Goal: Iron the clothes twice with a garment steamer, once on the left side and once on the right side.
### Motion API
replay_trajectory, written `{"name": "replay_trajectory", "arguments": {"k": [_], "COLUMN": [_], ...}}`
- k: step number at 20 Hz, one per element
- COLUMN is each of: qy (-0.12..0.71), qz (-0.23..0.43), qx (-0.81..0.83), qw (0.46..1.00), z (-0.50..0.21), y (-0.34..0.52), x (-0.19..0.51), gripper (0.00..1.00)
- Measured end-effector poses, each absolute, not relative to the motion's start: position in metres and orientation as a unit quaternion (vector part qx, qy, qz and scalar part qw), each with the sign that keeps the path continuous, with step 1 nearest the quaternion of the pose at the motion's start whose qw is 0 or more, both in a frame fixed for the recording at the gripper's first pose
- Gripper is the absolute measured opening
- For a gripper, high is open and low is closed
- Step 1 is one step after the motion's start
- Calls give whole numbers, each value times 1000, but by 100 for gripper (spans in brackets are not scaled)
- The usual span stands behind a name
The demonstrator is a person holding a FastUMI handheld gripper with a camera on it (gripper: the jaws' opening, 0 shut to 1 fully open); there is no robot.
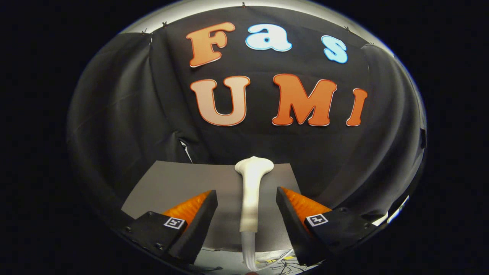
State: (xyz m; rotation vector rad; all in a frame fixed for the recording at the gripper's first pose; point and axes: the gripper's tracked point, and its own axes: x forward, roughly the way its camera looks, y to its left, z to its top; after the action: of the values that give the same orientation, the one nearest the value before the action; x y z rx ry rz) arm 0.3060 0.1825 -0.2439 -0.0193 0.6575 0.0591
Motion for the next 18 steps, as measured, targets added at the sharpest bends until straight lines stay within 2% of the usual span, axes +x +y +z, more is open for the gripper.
{"name": "replay_trajectory", "arguments": {"k": [9,14,18], "qy": [412,455,462], "qz": [11,0,-6], "qx": [-36,-7,4], "qw": [910,890,887], "z": [-323,-351,-355], "y": [187,188,183], "x": [364,371,372], "gripper": [99,79,55]}}
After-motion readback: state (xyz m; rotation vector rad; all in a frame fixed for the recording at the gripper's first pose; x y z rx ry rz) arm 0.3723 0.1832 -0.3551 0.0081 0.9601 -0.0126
